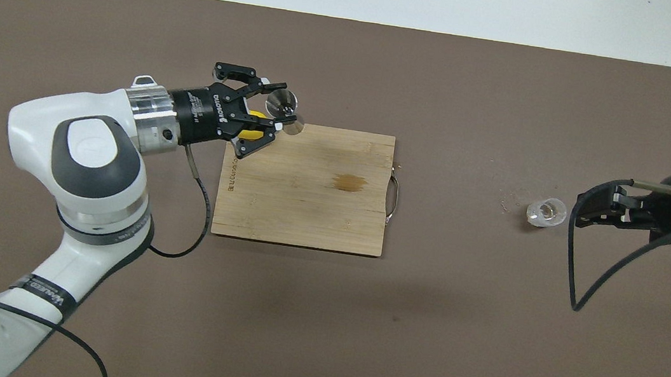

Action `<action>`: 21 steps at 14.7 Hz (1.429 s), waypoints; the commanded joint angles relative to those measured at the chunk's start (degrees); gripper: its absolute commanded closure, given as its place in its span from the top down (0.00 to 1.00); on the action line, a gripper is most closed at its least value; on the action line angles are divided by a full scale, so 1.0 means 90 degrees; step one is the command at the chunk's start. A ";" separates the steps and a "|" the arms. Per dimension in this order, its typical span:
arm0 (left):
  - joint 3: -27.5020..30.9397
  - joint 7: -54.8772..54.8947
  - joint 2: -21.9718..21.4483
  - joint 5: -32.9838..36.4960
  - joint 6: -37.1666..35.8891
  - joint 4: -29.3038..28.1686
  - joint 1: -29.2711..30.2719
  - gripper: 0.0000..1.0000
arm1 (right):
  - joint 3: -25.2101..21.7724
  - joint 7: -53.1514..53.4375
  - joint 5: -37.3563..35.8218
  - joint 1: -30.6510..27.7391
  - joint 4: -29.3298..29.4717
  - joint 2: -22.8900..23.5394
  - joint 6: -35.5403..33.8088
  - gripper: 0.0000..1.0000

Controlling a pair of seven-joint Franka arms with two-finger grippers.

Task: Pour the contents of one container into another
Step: 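Carry the metal cup with the left gripper over the wooden board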

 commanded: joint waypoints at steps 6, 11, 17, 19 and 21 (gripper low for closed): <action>0.0091 -0.0019 0.0550 -0.0842 0.1352 0.0160 -0.1510 0.00 | -0.0001 -0.0175 0.0131 -0.0069 -0.0199 -0.0165 0.0142 1.00; 0.0100 -0.0009 0.0872 -0.0842 0.1352 0.0609 -0.1550 0.00 | -0.0001 -0.0175 0.0131 -0.0069 -0.0199 -0.0165 0.0142 1.00; 0.0100 0.0020 0.1136 -0.0842 0.1381 0.0785 -0.1569 0.00 | -0.0001 -0.0194 0.0131 -0.0079 -0.0199 -0.0165 0.0142 1.00; 0.0110 0.0021 0.1234 -0.0842 0.1391 0.0844 -0.1589 0.00 | -0.0001 -0.0194 0.0131 -0.0079 -0.0199 -0.0165 0.0132 1.00; 0.0110 0.0021 0.1302 -0.0842 0.1400 0.0922 -0.1628 0.00 | -0.0001 -0.0194 0.0131 -0.0079 -0.0208 -0.0175 0.0064 1.00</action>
